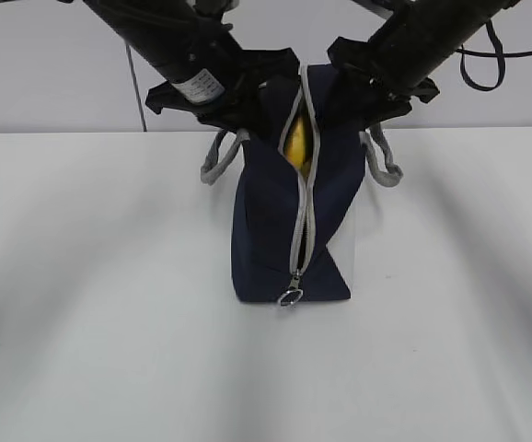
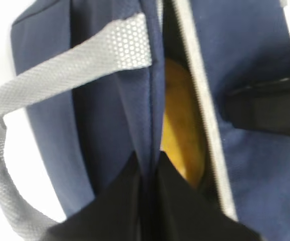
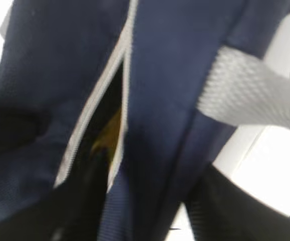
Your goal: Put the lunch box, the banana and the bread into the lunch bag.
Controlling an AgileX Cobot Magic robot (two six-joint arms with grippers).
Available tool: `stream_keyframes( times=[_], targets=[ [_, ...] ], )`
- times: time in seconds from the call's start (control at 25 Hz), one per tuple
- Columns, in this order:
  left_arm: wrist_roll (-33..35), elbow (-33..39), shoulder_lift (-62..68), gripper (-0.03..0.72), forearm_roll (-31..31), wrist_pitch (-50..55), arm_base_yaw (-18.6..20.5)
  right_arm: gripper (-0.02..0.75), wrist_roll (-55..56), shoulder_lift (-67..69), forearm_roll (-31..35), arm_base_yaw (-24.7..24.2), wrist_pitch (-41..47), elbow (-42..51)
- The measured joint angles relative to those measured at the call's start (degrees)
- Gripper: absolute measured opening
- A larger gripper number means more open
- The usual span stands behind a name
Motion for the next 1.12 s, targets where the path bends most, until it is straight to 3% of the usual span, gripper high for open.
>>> stream_keyframes(
  times=[0.08,0.2,0.32,0.6,0.76,0.92,1.12],
  targets=[
    [0.0,0.0,-0.13,0.195,1.63,1.3,0.0,0.414,0.42,0.0,0.63,0.0,0.0,-0.1],
    [0.0,0.0,-0.76,0.405,2.28,3.37,0.27,0.439,0.8,-0.5,1.82,0.0,0.0,-0.1],
    [0.0,0.02,-1.96,0.503,2.53,5.09,0.75,0.441,1.52,-2.58,1.83,0.0,0.0,-0.1],
    [4.16,0.12,-7.22,0.463,3.57,7.5,0.75,0.44,6.53,-8.41,-4.56,0.12,0.0,-0.14],
    [8.27,0.12,-10.14,0.457,4.54,11.03,0.75,0.44,6.76,-12.95,-4.7,0.12,0.0,2.95],
    [10.36,1.95,-13.34,0.456,4.43,11.76,0.75,0.44,5.43,-19.39,-4.7,0.12,0.11,10.36],
    [14.09,11.0,-19.5,0.442,0.82,8.36,0.75,0.439,-0.28,-28.44,-3.03,0.12,-4.8,24.53]
  ],
)
